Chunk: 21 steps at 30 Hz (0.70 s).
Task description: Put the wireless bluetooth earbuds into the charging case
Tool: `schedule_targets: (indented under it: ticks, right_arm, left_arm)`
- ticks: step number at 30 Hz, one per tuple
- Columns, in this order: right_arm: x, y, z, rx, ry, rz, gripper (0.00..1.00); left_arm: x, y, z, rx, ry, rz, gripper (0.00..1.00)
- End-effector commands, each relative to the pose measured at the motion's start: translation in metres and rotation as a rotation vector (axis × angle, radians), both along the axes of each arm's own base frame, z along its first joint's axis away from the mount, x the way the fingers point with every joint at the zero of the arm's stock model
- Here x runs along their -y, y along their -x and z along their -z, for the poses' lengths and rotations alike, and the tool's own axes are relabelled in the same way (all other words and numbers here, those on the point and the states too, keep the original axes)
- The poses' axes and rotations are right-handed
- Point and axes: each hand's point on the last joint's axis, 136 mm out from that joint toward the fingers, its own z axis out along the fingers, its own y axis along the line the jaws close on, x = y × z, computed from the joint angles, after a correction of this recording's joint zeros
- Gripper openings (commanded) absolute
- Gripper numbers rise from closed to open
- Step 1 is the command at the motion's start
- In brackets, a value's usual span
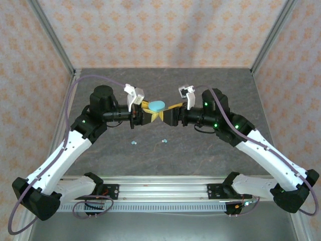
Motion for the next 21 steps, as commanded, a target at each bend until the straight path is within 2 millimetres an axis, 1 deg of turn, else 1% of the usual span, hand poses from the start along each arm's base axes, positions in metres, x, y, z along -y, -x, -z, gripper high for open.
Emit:
schedule_targets:
  ticks: [1,14,21]
  right_arm:
    - [0.003,-0.003,-0.020,0.087,-0.010,0.019,0.69]
    - [0.006,-0.024,-0.023,0.095,0.001,0.117,0.70]
    - [0.007,-0.030,-0.035,0.087,-0.049,0.159,0.71]
  left_arm:
    - [-0.001,0.010,-0.017,0.037,0.017,0.040,0.17]
    - [0.001,0.016,-0.016,0.023,0.015,0.073,0.17]
    - [0.001,0.019,-0.016,0.022,0.011,0.081,0.17]
